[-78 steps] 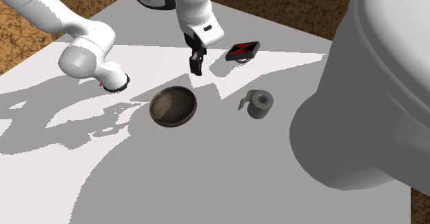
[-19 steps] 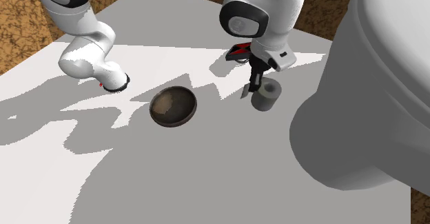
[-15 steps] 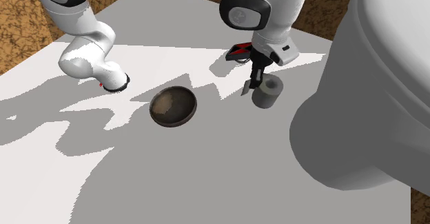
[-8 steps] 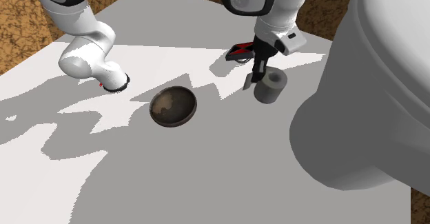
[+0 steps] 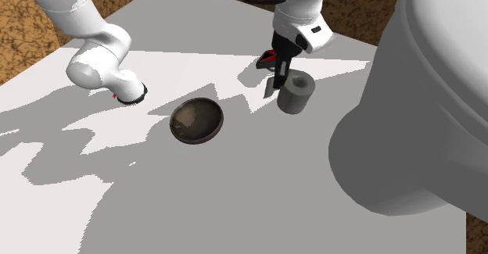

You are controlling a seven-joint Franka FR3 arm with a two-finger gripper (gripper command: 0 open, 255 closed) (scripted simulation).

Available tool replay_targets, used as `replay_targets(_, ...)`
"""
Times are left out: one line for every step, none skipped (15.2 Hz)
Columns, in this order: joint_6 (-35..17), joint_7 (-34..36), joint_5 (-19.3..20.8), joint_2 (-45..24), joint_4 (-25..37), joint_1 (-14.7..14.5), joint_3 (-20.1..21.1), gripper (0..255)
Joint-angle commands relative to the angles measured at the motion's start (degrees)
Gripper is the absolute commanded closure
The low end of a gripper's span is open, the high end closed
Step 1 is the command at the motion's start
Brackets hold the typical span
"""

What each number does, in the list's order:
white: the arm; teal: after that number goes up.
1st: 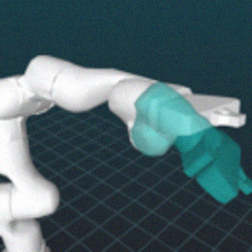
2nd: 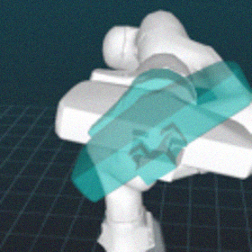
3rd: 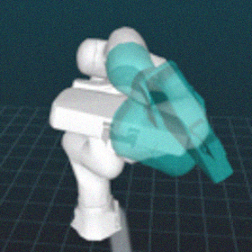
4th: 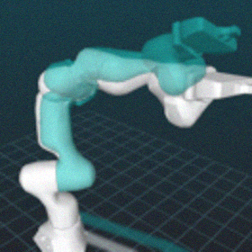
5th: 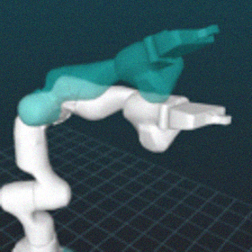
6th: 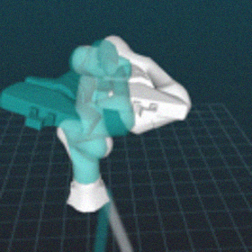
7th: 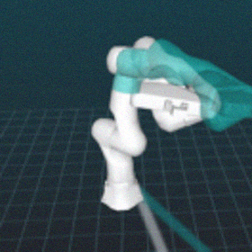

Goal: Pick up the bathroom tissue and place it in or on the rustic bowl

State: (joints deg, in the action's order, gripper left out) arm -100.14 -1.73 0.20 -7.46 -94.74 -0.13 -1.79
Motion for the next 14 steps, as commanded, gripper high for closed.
replay_targets(-0.87,-0.70,0.13,4.58,-5.38,0.38,-0.33,255)
replay_targets(-1.26,-1.06,0.23,6.85,-8.04,0.57,-0.52,255)
replay_targets(-1.57,-1.43,0.34,9.09,-10.58,0.77,-0.72,255)
replay_targets(-1.80,-1.79,0.47,11.31,-13.03,0.97,-0.92,255)
replay_targets(-1.96,-2.17,0.61,13.51,-15.38,1.17,-1.14,255)
replay_targets(-2.05,-2.55,0.77,15.69,-17.65,1.38,-1.37,255)
replay_targets(-2.07,-2.94,0.95,17.87,-19.83,1.60,-1.60,255)
replay_targets(-2.02,-3.33,1.15,20.03,-21.94,1.83,-1.85,255)
replay_targets(-1.91,-3.73,1.36,22.18,-23.96,2.06,-2.10,255)
replay_targets(-1.72,-4.14,1.60,24.33,-25.92,2.31,-2.37,255)
replay_targets(-1.47,-4.56,1.86,26.48,-27.80,2.57,-2.64,255)
replay_targets(-1.15,-4.99,2.14,28.62,-29.61,2.83,-2.93,255)
replay_targets(-0.77,-5.42,2.44,30.77,-31.35,3.11,-3.23,255)
replay_targets(-0.32,-5.87,2.76,32.91,-33.02,3.41,-3.54,255)
